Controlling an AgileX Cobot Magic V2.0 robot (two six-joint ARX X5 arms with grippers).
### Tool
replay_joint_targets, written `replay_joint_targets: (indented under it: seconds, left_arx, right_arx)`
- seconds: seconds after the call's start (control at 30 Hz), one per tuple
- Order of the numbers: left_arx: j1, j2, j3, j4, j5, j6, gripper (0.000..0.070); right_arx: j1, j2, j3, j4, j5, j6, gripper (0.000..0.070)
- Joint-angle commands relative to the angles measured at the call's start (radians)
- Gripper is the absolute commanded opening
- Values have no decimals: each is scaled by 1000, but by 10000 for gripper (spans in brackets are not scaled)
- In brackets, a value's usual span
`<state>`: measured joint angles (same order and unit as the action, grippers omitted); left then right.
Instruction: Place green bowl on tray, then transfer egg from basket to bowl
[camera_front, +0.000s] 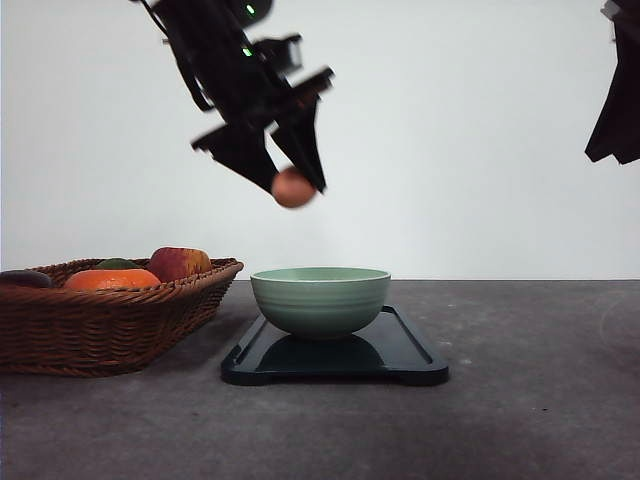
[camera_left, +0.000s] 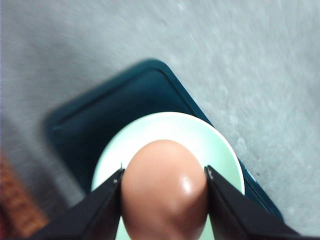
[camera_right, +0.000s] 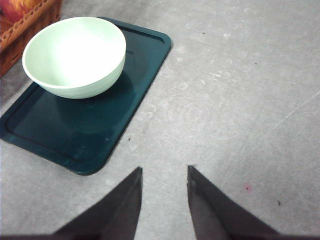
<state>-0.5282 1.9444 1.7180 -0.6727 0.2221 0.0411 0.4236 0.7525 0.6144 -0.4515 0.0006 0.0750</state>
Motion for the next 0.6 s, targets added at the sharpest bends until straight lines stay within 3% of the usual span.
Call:
replay_joint_targets:
  seconds: [0.0, 0.2, 0.57]
  left_arx:
    - [-19, 38, 22, 20, -19, 40, 170]
    - [-52, 119, 22, 33, -66, 79, 170]
    - [-68, 223, 22, 63, -76, 83, 170]
  right_arx:
    - [4, 6, 2, 13, 1, -8, 176]
    - [4, 6, 2, 13, 1, -8, 176]
    - [4, 6, 2, 13, 1, -8, 176]
